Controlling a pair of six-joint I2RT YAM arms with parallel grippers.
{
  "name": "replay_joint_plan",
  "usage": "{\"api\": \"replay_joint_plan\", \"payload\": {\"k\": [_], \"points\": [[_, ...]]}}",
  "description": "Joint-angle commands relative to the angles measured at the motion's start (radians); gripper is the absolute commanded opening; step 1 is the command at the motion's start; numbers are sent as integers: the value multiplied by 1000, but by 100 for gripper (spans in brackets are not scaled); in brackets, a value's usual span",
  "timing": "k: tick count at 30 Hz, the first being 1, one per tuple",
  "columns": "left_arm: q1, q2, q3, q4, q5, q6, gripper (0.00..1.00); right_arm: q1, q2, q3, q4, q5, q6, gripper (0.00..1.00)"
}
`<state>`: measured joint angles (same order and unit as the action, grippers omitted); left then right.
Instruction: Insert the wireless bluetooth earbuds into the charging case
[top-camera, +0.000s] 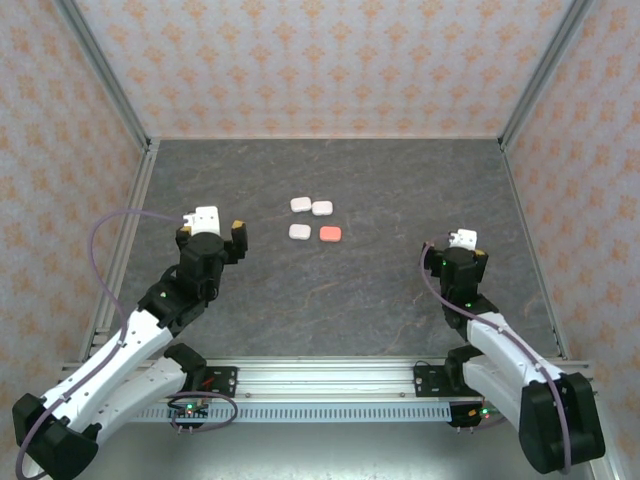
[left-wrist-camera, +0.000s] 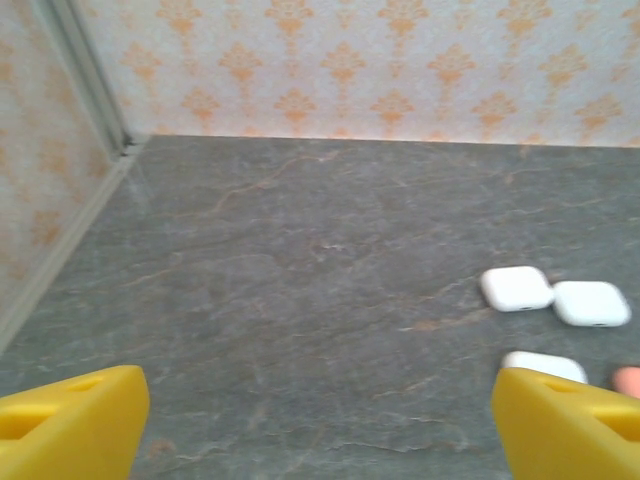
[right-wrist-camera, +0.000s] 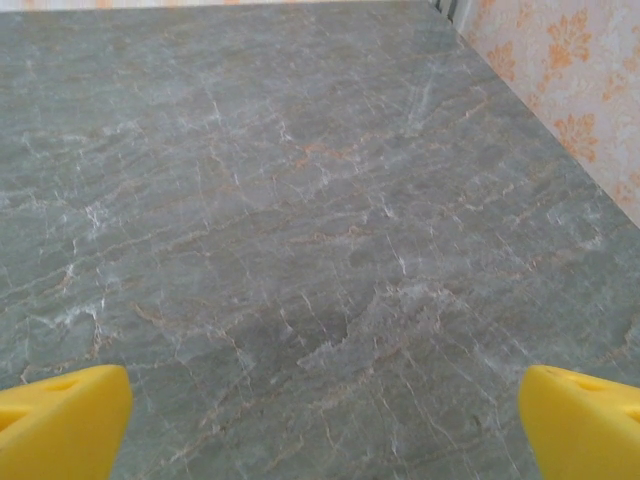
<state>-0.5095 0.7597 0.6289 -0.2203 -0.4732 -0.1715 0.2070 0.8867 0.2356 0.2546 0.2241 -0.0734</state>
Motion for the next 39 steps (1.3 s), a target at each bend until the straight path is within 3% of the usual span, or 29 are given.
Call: {"api": "replay_joint_plan", "payload": {"k": [1,9,19,26,31,39], "points": [[5,-9,-35,34,-113,53,92,-9,32,-30,205,-47,-36,99],[5,-11,-102,102,-101,95,97,-25,193,-53,478,-112,-78,99],[32,-8,-122,114,-49,140,97,-65,474,25,665,-196,-110,99],[91,38,-144,127,3,135,97,-170,625,54,756,-292,-21,99],[129,100,-186,223,41,159,97,-202,637,192,509,-284,21,99],[170,286,-308,616,136,306,97,-210,632,185,513,-276,30,99]]}}
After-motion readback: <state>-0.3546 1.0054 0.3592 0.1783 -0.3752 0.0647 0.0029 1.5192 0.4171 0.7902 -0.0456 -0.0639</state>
